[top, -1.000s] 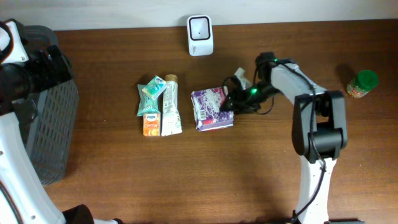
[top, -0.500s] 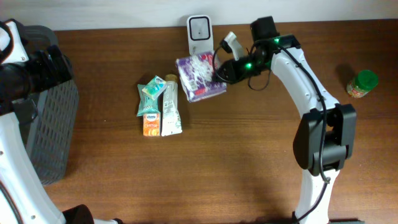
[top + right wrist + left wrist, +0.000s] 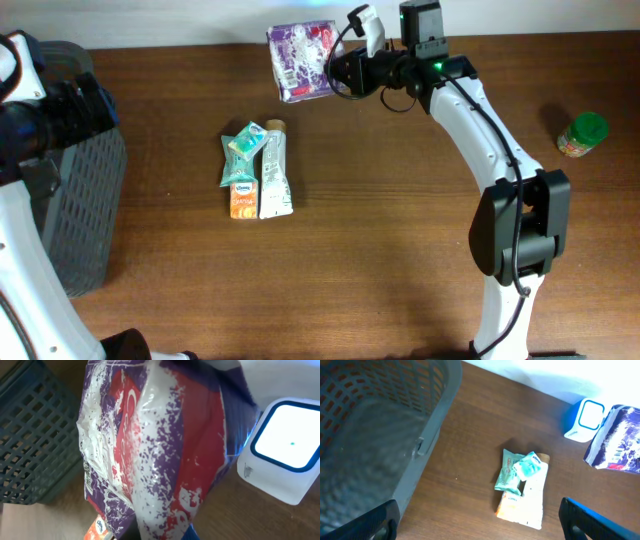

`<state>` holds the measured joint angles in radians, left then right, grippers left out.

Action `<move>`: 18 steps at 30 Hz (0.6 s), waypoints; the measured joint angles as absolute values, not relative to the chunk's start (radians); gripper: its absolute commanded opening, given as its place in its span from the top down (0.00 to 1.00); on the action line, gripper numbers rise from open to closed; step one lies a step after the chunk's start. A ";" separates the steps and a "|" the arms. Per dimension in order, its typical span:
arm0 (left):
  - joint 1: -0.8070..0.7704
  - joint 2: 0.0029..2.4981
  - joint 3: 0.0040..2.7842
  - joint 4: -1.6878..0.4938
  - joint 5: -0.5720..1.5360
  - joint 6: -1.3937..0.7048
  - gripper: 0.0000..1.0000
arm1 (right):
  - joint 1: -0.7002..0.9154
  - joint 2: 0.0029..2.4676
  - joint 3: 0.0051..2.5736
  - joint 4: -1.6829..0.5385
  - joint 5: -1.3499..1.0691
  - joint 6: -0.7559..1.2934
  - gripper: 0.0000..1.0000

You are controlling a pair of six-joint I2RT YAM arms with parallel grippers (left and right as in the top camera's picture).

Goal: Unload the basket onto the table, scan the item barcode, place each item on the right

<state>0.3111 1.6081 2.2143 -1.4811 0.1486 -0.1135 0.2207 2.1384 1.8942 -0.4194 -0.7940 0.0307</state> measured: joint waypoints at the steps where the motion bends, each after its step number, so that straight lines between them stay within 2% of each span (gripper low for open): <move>1: 0.311 1.608 2.214 -1.481 0.149 -0.113 0.01 | 0.221 2.138 1.894 -0.425 -0.794 0.030 0.96; 14: 0.311 1.608 2.214 -1.481 0.149 -0.113 0.01 | 0.215 2.138 1.894 -0.539 -0.767 0.030 0.96; 16: 0.311 1.608 2.214 -1.483 0.149 -0.113 0.01 | 0.215 2.137 1.898 -0.678 -0.591 0.052 0.96; 18: 0.311 1.608 2.214 -1.482 0.149 -0.113 0.01 | 0.235 2.131 1.900 -0.941 -0.212 0.083 0.96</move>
<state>0.3111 1.6081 2.2143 -1.4822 0.1486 -0.1135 0.2348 2.1311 1.8999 -0.9409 -0.2119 0.0826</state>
